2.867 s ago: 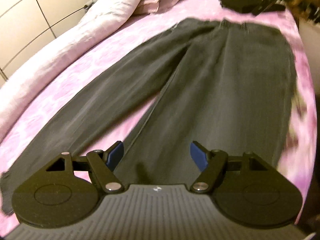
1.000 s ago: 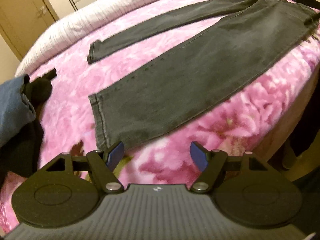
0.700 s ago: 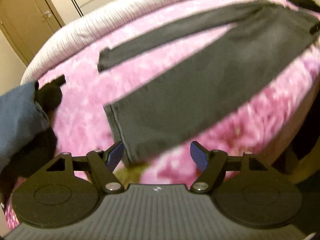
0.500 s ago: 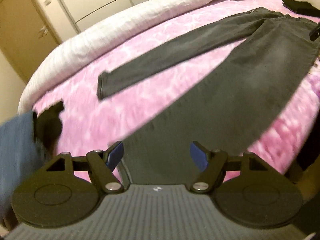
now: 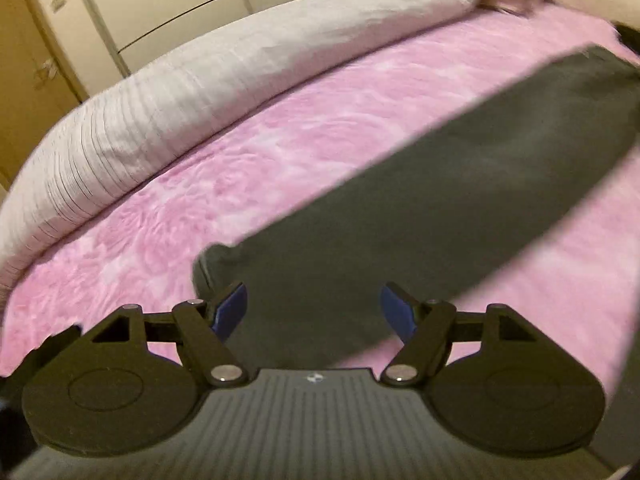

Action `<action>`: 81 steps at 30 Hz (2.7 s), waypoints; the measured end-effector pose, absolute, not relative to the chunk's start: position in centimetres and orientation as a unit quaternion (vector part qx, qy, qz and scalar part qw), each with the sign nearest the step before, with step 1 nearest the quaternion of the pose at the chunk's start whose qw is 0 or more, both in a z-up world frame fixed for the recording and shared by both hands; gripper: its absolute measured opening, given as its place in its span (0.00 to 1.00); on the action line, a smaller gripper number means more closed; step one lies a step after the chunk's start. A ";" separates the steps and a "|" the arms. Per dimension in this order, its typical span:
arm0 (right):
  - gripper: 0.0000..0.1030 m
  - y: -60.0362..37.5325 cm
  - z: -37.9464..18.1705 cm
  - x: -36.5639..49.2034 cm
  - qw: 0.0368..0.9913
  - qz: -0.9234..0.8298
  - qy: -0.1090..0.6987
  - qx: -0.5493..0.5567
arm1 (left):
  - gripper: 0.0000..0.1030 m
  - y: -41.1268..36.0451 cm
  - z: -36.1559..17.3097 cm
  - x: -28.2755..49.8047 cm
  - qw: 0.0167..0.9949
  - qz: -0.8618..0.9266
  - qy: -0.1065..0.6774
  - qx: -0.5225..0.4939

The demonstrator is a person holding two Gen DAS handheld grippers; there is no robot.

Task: Fold clothes

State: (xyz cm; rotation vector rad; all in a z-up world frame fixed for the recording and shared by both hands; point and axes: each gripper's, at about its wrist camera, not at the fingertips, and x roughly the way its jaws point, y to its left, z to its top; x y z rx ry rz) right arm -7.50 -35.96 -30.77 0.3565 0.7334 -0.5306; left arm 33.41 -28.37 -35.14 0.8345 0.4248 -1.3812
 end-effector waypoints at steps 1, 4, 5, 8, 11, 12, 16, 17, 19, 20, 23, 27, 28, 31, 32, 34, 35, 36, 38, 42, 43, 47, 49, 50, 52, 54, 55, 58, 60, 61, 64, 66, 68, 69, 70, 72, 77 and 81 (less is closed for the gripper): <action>0.49 -36.7 -31.2 -6.3 0.886 -0.253 0.351 0.169 | 0.69 -29.6 -35.6 35.0 0.674 -0.619 0.201 0.351; 0.49 -38.4 -32.5 -3.6 0.889 -0.250 0.348 0.161 | 0.69 -32.5 -37.3 39.7 0.673 -0.632 0.252 0.290; 0.49 -38.9 -32.9 -2.9 0.889 -0.250 0.349 0.157 | 0.68 -32.6 -37.5 40.4 0.680 -0.626 0.256 0.285; 0.49 -39.5 -33.8 -1.9 0.889 -0.251 0.351 0.152 | 0.80 -32.6 -38.0 42.1 0.702 -0.603 0.263 0.273; 0.49 -39.6 -34.0 -1.8 0.890 -0.251 0.349 0.154 | 0.74 -32.6 -38.5 43.8 0.724 -0.579 0.270 0.261; 0.49 -39.7 -34.1 -1.8 0.890 -0.251 0.348 0.155 | 0.68 -32.6 -38.6 44.4 0.731 -0.571 0.272 0.257; 0.49 -39.4 -34.0 -2.1 0.890 -0.253 0.345 0.157 | 0.61 -32.1 -37.3 44.4 0.746 -0.576 0.252 0.220; 0.49 -39.1 -33.8 -2.4 0.890 -0.255 0.344 0.156 | 0.61 -32.6 -37.1 43.7 0.749 -0.573 0.238 0.235; 0.49 -38.8 -33.7 -3.0 0.889 -0.259 0.345 0.156 | 0.60 -33.9 -37.4 42.6 0.752 -0.557 0.222 0.273; 0.49 -38.6 -33.7 -3.3 0.887 -0.262 0.345 0.160 | 0.60 -34.8 -38.1 42.6 0.751 -0.548 0.227 0.289; 0.49 -38.3 -33.6 -4.4 0.881 -0.272 0.347 0.170 | 0.66 -37.1 -41.2 42.8 0.756 -0.499 0.226 0.359; 0.49 -38.1 -33.1 -5.8 0.876 -0.280 0.356 0.168 | 0.70 -36.7 -41.0 44.1 0.774 -0.483 0.249 0.326; 0.49 -38.0 -33.0 -6.2 0.875 -0.281 0.359 0.164 | 0.65 -36.4 -40.7 44.1 0.776 -0.480 0.256 0.319; 0.49 -37.9 -33.0 -7.1 0.868 -0.290 0.373 0.156 | 0.55 -34.1 -39.0 43.4 0.774 -0.473 0.274 0.319; 0.49 -37.8 -33.0 -7.4 0.865 -0.293 0.377 0.156 | 0.55 -33.4 -38.5 42.6 0.768 -0.479 0.276 0.324; 0.49 -37.8 -32.9 -8.4 0.857 -0.299 0.388 0.160 | 0.56 -31.9 -37.2 40.6 0.751 -0.498 0.274 0.336; 0.49 -37.8 -32.9 -8.9 0.850 -0.304 0.396 0.166 | 0.57 -31.1 -36.5 39.3 0.740 -0.511 0.271 0.342; 0.49 -37.9 -32.8 -9.5 0.845 -0.309 0.401 0.172 | 0.59 -30.2 -35.9 37.9 0.730 -0.524 0.268 0.348; 0.49 -38.0 -32.6 -10.7 0.832 -0.317 0.418 0.182 | 0.62 -28.7 -34.6 35.3 0.712 -0.547 0.269 0.350; 0.49 -37.9 -32.3 -13.6 0.804 -0.329 0.451 0.204 | 0.65 -25.2 -32.3 28.9 0.678 -0.593 0.257 0.351; 0.49 -37.5 -31.9 -14.5 0.802 -0.332 0.451 0.207 | 0.66 -24.3 -31.9 27.5 0.672 -0.601 0.255 0.350; 0.50 -35.4 -30.2 -18.5 0.798 -0.349 0.440 0.219 | 0.70 -20.3 -30.8 21.9 0.649 -0.626 0.252 0.351; 0.50 -34.2 -29.5 -20.2 0.794 -0.351 0.444 0.222 | 0.70 -18.4 -30.6 19.5 0.642 -0.631 0.250 0.358; 0.50 -33.6 -29.2 -20.9 0.792 -0.351 0.449 0.218 | 0.71 -17.4 -30.5 18.4 0.640 -0.630 0.247 0.364; 0.50 -32.4 -28.5 -22.4 0.787 -0.352 0.463 0.206 | 0.71 -15.8 -30.5 16.5 0.642 -0.626 0.243 0.372; 0.50 -31.2 -27.8 -23.4 0.783 -0.354 0.474 0.192 | 0.72 -14.0 -30.4 15.1 0.646 -0.621 0.248 0.368; 0.50 -30.4 -27.5 -23.9 0.783 -0.356 0.475 0.183 | 0.73 -13.2 -30.3 14.5 0.647 -0.621 0.250 0.365; 0.50 -28.2 -26.5 -24.9 0.785 -0.362 0.477 0.160 | 0.78 -10.7 -30.0 12.5 0.650 -0.617 0.244 0.370; 0.50 -26.8 -25.9 -25.5 0.787 -0.364 0.477 0.143 | 0.80 -9.3 -29.7 11.7 0.656 -0.613 0.238 0.370; 0.50 -26.1 -25.6 -25.7 0.788 -0.364 0.477 0.135 | 0.81 -8.6 -29.6 11.3 0.660 -0.610 0.235 0.370; 0.51 -23.9 -25.3 -26.1 0.794 -0.355 0.479 0.121 | 0.84 -6.6 -29.1 10.5 0.669 -0.602 0.235 0.366; 0.51 -22.9 -25.3 -26.1 0.797 -0.347 0.481 0.114 | 0.89 -5.6 -28.8 10.4 0.677 -0.596 0.233 0.363; 0.51 -21.8 -25.3 -26.0 0.802 -0.335 0.483 0.109 | 0.90 -4.8 -28.6 10.4 0.684 -0.589 0.232 0.361; 0.51 -21.4 -25.3 -25.9 0.805 -0.329 0.482 0.109 | 0.90 -4.4 -28.6 10.4 0.687 -0.586 0.233 0.361; 0.51 -20.9 -25.3 -25.8 0.808 -0.323 0.479 0.111 | 0.90 -4.0 -28.6 10.6 0.689 -0.583 0.235 0.361; 0.51 -20.2 -25.2 -25.4 0.815 -0.317 0.473 0.111 | 0.90 -3.5 -28.8 10.7 0.692 -0.578 0.238 0.362; 0.52 -19.2 -25.3 -24.4 0.820 -0.305 0.473 0.105 | 0.90 -2.3 -28.8 10.8 0.693 -0.575 0.236 0.365; 0.52 -19.0 -25.5 -24.0 0.820 -0.298 0.478 0.101 | 0.90 -1.7 -28.9 10.8 0.694 -0.571 0.227 0.373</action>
